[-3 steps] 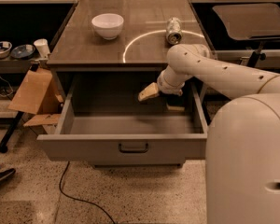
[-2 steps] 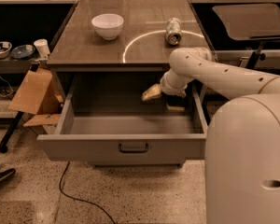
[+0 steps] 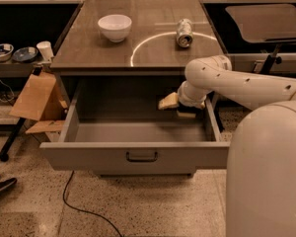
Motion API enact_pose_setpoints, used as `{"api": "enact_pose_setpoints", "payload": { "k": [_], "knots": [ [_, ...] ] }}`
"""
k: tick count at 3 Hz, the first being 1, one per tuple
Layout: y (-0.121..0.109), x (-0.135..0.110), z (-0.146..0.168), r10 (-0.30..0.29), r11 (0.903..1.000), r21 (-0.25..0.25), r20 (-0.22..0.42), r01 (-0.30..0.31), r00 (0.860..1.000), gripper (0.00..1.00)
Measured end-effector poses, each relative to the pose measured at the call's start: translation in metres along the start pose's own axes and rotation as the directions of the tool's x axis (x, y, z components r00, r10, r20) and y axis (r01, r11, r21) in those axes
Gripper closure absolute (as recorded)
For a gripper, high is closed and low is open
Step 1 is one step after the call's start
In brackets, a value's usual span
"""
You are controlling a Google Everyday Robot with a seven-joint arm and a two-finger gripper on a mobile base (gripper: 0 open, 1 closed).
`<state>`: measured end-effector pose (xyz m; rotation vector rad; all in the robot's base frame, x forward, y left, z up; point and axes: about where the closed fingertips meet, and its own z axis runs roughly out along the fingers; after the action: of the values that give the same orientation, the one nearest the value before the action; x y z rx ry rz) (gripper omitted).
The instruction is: Pick sponge from top drawer and place on counter
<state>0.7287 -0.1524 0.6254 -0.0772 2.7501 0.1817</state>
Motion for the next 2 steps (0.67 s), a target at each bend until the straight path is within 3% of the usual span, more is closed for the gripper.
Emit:
{"api": "enact_pose_setpoints", "payload": {
  "k": [2],
  "knots": [
    [0.0049, 0.0086, 0.0127, 0.003, 0.9998, 0.020, -0.024, -0.003, 1.000, 0.00]
  ]
}}
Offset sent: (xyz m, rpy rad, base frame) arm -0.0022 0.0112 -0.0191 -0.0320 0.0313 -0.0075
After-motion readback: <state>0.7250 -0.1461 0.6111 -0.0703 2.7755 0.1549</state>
